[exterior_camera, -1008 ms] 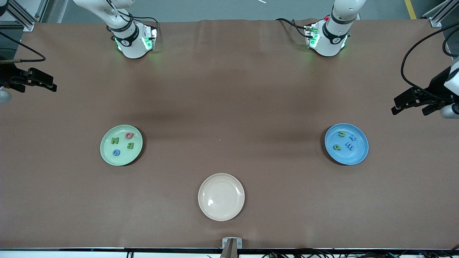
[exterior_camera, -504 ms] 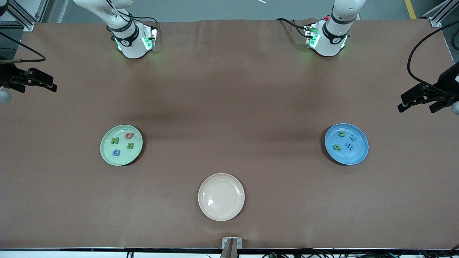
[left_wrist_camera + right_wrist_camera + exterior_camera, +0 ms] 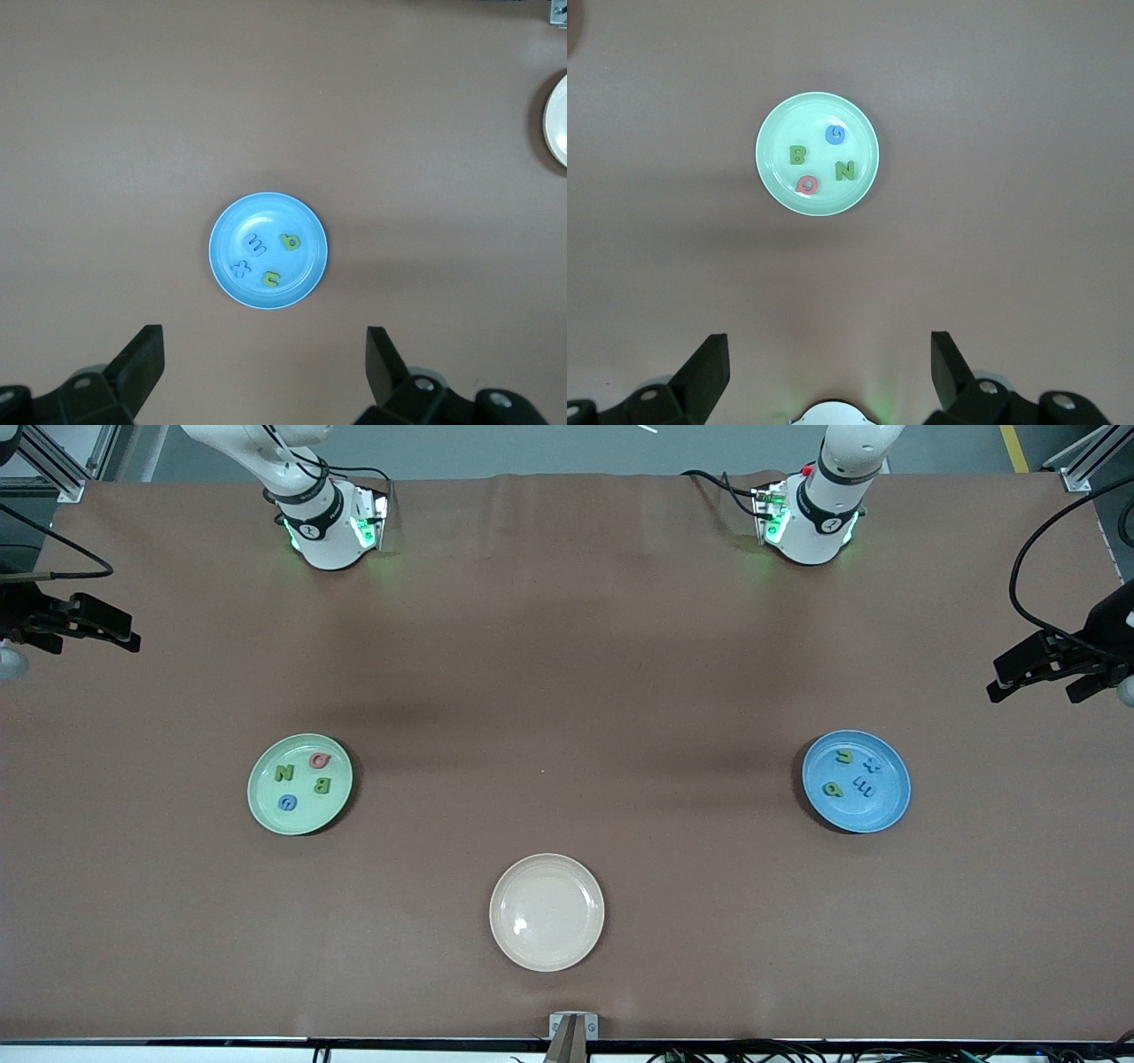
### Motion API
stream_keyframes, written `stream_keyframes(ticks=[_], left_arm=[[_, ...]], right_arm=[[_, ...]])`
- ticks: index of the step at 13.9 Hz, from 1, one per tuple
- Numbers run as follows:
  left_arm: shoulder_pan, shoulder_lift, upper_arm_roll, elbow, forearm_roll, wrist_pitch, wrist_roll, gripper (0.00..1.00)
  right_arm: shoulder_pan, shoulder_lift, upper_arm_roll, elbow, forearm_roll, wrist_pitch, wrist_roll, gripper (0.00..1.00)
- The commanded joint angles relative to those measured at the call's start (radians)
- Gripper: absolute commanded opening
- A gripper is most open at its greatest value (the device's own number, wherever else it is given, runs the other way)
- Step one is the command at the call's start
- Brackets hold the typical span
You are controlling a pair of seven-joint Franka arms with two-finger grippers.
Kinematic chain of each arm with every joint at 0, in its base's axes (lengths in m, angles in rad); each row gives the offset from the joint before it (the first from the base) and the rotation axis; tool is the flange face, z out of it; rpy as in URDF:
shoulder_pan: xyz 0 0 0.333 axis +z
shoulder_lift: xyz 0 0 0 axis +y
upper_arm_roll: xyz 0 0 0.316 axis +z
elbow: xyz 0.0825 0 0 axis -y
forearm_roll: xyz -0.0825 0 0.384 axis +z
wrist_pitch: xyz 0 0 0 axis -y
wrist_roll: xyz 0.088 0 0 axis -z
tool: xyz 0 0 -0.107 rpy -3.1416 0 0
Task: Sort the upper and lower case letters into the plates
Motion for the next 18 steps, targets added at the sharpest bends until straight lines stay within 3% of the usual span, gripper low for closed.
stream_keyframes(ticks=[1,5,7,9,12,14,16,18], left_arm=[[-0.001,0.01,-0.001,0.013,0.019,-0.018,-0.003,1.0],[-0.004,0.014,0.006,0.013,0.018,-0.018,-0.002,1.0],[-0.039,0.017,0.055,0.013,0.016,-0.018,0.0,1.0],[-0.232,0.017,0.24,0.015,0.016,-0.02,0.008,1.0],[-0.618,0.007,0.622,0.015,0.017,-0.02,0.009,1.0],[-0.793,0.007,0.797,0.027,0.018,-0.025,0.009,1.0],[-0.877,0.007,0.873,0.028,0.018,-0.035,0.009,1.0],[-0.882,0.007,0.876,0.028,0.016,-0.035,0.008,1.0]], right_arm=[[0.0,-0.03,-0.004,-0.036,0.013,0.016,-0.005,1.0],[0.0,-0.03,-0.004,-0.036,0.013,0.016,-0.005,1.0],[0.0,-0.029,-0.004,-0.036,0.013,0.016,-0.005,1.0],[0.0,-0.03,-0.004,-0.036,0.013,0.016,-0.005,1.0],[0.0,-0.03,-0.002,-0.037,0.014,0.016,-0.005,1.0],[0.0,-0.035,-0.004,-0.037,0.034,0.013,-0.005,1.0],[-0.002,-0.038,-0.005,-0.037,0.045,0.01,-0.005,1.0],[0.0,-0.043,-0.004,-0.037,0.045,0.014,-0.005,1.0]])
